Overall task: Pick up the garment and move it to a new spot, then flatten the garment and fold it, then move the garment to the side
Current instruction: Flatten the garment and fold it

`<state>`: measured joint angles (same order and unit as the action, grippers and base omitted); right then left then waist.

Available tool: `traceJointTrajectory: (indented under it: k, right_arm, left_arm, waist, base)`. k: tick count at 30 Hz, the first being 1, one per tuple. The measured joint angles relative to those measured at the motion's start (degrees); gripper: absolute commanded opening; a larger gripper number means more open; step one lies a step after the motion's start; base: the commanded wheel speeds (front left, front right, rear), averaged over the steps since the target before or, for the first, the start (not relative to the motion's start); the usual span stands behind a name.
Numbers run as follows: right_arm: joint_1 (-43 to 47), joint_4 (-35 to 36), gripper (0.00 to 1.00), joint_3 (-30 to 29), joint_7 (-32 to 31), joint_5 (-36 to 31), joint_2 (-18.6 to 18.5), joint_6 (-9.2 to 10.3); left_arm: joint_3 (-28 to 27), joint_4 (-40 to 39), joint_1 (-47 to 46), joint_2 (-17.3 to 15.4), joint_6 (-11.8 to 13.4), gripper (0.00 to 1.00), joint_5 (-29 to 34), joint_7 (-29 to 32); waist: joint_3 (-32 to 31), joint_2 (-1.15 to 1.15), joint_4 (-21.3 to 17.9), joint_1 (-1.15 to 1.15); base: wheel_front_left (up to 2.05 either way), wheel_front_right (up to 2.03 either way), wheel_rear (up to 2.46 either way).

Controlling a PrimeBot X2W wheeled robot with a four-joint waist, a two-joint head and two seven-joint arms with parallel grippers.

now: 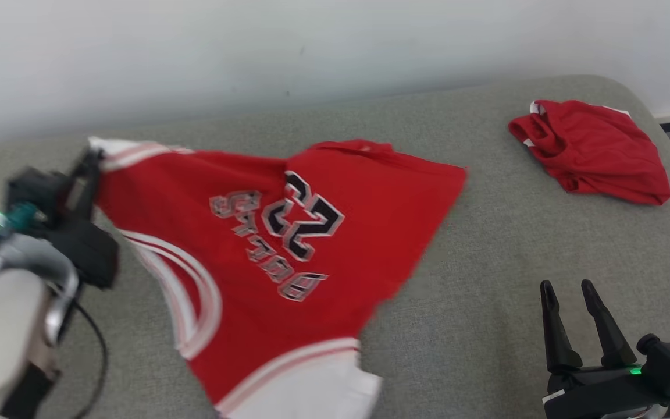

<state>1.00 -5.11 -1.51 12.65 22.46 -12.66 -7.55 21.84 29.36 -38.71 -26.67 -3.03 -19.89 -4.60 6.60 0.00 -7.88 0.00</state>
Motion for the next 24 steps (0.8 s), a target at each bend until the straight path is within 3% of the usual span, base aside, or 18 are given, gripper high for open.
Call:
traceJointTrajectory:
  k: [4,9,14,15,16,24]
  right_arm:
    - [-0.5,-0.8,1.0,0.3,0.5,0.2,-0.2,0.0]
    - [-1.9,-1.7,1.0,0.7,1.0,0.8,-0.4,0.0]
    - [-2.9,-2.7,1.0,0.8,1.5,1.1,-0.5,0.0]
    - [-2.9,-2.9,1.0,0.8,1.5,1.1,-0.5,0.0]
    - [-2.9,-3.0,1.0,0.7,1.5,1.1,-0.5,0.0]
    - [-2.8,-3.8,1.0,-0.1,1.8,1.1,-0.7,0.0]
  left_arm:
    - [-0.5,0.4,-3.7,-3.6,-1.0,0.0,0.6,1.3]
    - [0.7,3.9,-6.5,-4.8,-2.0,0.0,1.6,2.3]
    - [0.7,8.6,-8.1,-5.4,-1.5,0.0,2.2,0.0]
    - [0.7,9.2,-8.3,-5.4,-1.3,0.44,2.3,-0.6]
    - [0.8,10.1,-8.3,-5.3,-1.0,1.0,2.3,-1.0]
    - [-0.4,12.7,-8.1,-3.9,-0.2,1.0,0.7,-6.1]
  waist:
    - [0.9,0.0,-1.0,0.0]
    - [2.3,0.0,-2.4,0.0]
    - [3.6,0.0,-3.5,0.0]
    - [3.8,0.0,-3.6,0.0]
    - [3.9,0.0,-3.7,0.0]
    - [2.6,0.0,-2.0,0.0]
  base:
    - [0.0,0.0,0.0]
    - [0.0,0.0,0.0]
    - [0.0,0.0,0.0]
    - [0.0,0.0,0.0]
    - [0.0,0.0,0.0]
    - [0.0,0.0,0.0]
